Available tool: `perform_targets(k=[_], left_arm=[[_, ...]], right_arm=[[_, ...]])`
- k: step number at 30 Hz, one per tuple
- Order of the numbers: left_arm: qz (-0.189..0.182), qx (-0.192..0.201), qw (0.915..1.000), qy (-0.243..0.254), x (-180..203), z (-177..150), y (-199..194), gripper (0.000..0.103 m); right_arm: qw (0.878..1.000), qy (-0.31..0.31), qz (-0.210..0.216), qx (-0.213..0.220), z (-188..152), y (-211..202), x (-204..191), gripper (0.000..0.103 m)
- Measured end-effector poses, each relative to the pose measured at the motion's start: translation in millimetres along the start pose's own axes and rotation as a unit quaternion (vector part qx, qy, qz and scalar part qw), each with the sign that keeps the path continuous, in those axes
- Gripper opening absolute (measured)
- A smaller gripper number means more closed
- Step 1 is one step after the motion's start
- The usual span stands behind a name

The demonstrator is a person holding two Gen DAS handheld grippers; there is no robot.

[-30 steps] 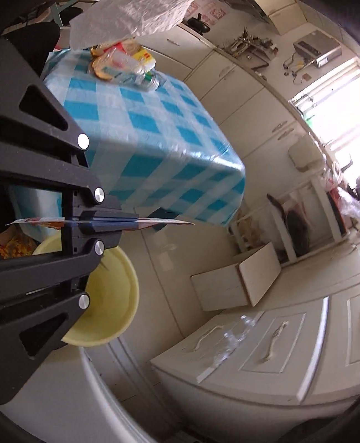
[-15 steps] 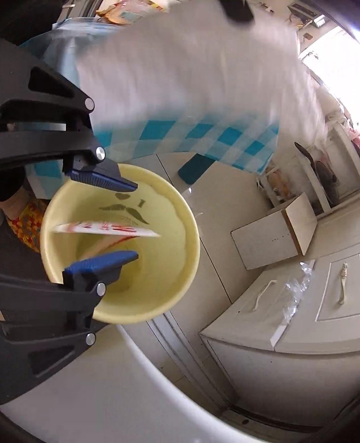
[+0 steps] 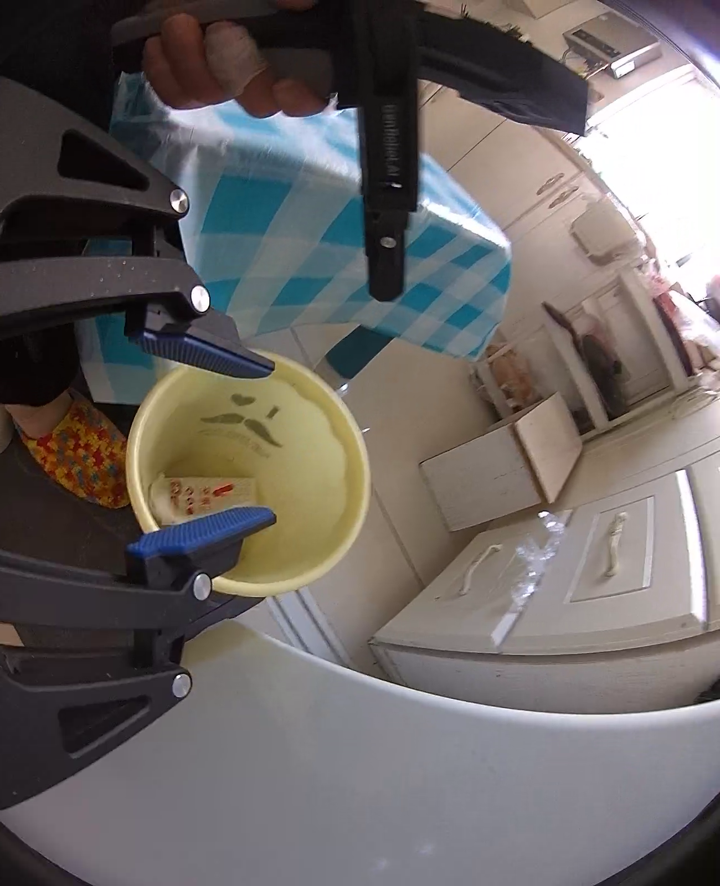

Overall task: Collect trash
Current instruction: 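Carry the W bag and tissue to the yellow bucket and release both, then grasp the plastic bottle with the right gripper while the left gripper grasps the yellow snack bag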

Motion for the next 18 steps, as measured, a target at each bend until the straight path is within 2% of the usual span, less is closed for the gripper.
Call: perform_targets(k=[5, 10, 12, 14, 16, 18], left_arm=[[0.039, 0.075, 0.9961, -0.027, -37, -38, -76, 0.061], [0.084, 0.135, 0.9837, -0.084, -104, -91, -154, 0.066], [0.113, 0.161, 0.9731, -0.119, -139, -115, -187, 0.069], [0.149, 0.184, 0.9577, -0.164, -180, -141, -219, 0.072], [0.17, 0.2, 0.9427, -0.206, -219, -162, -243, 0.075], [0.185, 0.204, 0.9314, -0.238, -256, -178, -258, 0.077]], right_arm=[[0.998, -0.029, 0.017, 0.047, 22, -36, -32, 0.05], [0.993, -0.067, 0.053, 0.086, 42, -73, -81, 0.058], [0.99, -0.08, 0.079, 0.087, 46, -82, -107, 0.063], [0.986, -0.093, 0.111, 0.08, 49, -85, -134, 0.066], [0.983, -0.097, 0.146, 0.061, 48, -78, -164, 0.074], [0.979, -0.105, 0.172, 0.034, 45, -64, -198, 0.077]])
Point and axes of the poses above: each gripper's, at about its wrist camera, not at the fingertips, and y roughly the way its jaws point, x to its right, z to its top, the point moved 4 cm from there along y, roughly the way its jaws point, and after that the axes turned 7 degrees about -x, right-handed, at the moved point
